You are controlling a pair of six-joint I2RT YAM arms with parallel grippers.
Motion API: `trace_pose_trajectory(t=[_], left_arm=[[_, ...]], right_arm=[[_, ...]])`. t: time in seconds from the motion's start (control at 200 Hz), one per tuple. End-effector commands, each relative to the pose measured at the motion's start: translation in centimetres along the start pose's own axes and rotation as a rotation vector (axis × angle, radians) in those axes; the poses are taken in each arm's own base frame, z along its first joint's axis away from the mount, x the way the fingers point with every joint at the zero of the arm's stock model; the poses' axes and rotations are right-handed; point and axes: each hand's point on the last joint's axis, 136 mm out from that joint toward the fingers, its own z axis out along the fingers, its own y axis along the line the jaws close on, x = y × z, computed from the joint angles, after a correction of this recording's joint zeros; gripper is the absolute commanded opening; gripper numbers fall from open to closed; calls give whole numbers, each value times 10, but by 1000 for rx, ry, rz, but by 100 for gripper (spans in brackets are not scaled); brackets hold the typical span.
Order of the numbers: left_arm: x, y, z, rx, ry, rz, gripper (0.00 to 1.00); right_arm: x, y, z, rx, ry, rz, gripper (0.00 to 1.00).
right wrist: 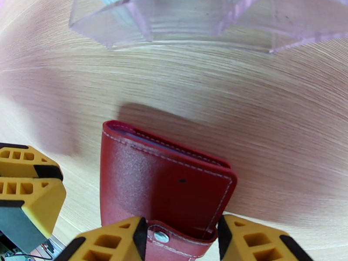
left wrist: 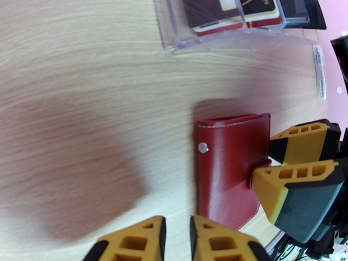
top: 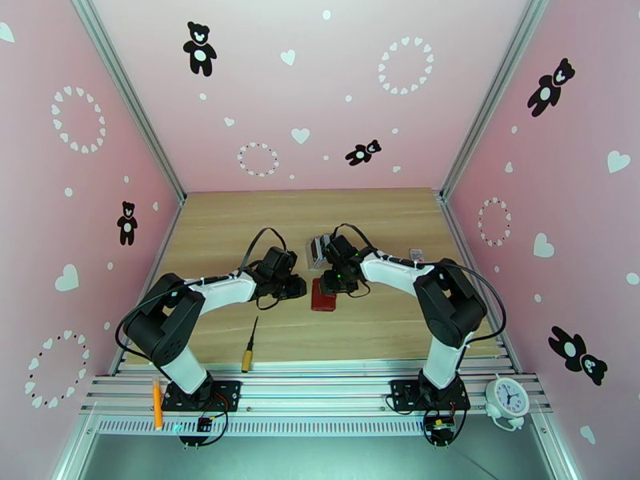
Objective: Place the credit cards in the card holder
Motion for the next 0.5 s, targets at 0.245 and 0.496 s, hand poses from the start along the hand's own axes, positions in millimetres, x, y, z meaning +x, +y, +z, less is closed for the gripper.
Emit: trace_pose_trajectory(t=[0.245, 0.496], left_arm=[[-3, -2, -5, 18, -13, -6, 24], [-5, -4, -5, 18, -12, -4, 24]], right_arm=[[2, -2, -13, 22, -9, -4, 49], [14, -2, -12, -6, -4, 16, 49]])
